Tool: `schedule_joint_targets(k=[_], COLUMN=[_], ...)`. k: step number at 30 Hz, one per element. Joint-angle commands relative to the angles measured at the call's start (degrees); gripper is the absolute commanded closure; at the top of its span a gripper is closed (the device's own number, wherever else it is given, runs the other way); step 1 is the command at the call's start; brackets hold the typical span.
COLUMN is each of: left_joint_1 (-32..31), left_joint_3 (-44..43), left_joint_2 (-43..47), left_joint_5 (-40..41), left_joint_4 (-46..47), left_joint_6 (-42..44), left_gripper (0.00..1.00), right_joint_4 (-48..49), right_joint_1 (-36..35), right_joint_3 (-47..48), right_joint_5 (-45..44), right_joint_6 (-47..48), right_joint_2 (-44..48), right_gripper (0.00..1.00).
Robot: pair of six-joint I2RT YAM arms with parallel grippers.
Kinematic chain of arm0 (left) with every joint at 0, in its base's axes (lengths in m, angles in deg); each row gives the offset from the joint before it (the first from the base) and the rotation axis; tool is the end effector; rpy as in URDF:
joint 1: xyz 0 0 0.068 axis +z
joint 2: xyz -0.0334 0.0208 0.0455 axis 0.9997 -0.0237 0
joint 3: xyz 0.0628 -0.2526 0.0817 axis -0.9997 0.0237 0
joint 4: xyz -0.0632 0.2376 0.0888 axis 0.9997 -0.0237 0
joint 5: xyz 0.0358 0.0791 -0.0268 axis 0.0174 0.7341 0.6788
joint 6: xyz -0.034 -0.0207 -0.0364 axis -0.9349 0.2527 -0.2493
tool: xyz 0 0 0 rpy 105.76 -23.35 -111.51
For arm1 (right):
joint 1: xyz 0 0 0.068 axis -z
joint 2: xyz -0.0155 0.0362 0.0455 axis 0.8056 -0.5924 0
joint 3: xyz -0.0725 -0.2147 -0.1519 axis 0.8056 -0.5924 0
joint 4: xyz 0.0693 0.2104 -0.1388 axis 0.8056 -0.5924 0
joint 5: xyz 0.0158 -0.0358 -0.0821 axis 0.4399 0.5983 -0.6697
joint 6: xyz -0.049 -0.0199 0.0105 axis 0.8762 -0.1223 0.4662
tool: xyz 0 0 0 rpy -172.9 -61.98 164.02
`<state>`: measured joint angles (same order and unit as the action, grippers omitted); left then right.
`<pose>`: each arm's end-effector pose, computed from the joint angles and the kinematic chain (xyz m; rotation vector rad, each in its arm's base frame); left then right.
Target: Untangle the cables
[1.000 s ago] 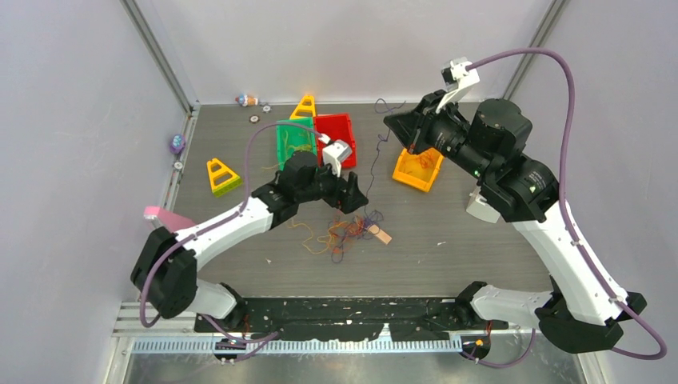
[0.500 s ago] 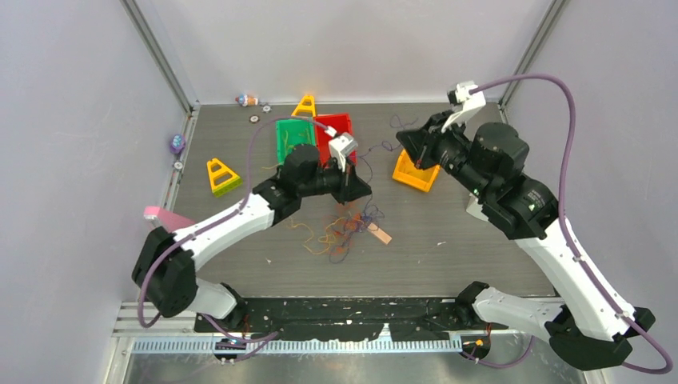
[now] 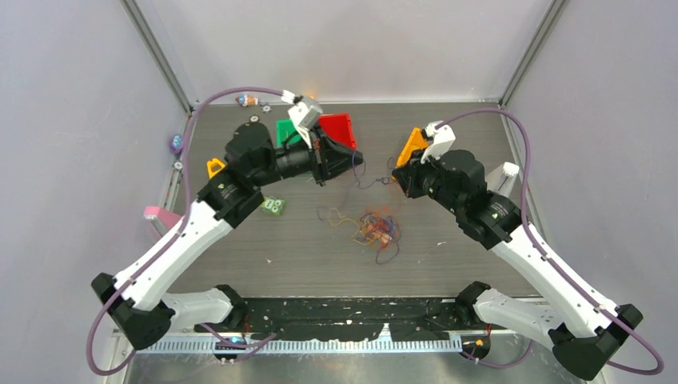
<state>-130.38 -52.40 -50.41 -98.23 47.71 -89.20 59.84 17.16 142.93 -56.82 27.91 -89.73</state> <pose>0.1836 -0.1863 0.4605 0.7110 1.5090 -1.2167 0.1691 0.1208 0.3785 -0.2660 1.9184 0.5314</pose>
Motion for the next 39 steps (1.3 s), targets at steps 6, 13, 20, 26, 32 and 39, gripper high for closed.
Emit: schedule_joint_targets(k=[6,13,20,26,32,39], left_joint_1=[1.8,6.9,10.9,14.4,17.7,19.6], left_joint_3=[4.3,-7.4,-18.3,-28.9,-40.8,-49.4], left_joint_2=[-7.6,-15.7,-28.6,-40.4,-52.3,-63.2], left_joint_5=[-1.3,2.9,9.7,11.3,12.2,13.7], left_joint_4=[0.1,-14.6,-19.2,-19.0,-19.0,-13.3], left_joint_6=[-4.4,-1.7,2.1,2.9,1.8,0.2], left_gripper=[1.00,1.00,1.00,1.00,1.00,1.00], right_joint_4=[9.0,16.4,22.6,26.0,29.3,30.7], right_joint_1=[0.2,0.2,1.3,2.8,4.9,7.1], right_joint_3=[-1.8,-0.8,8.5,19.9,27.7,39.3], right_joint_5=[7.3,6.2,1.7,2.2,4.6,8.0], right_joint_6=[0.5,1.6,-1.8,-2.7,-4.2,-5.9], right_joint_2=[2.3,-5.6,-23.0,-37.7,-49.6,-63.4], right_gripper=[0.95,0.95,0.95,0.94,0.95,0.95])
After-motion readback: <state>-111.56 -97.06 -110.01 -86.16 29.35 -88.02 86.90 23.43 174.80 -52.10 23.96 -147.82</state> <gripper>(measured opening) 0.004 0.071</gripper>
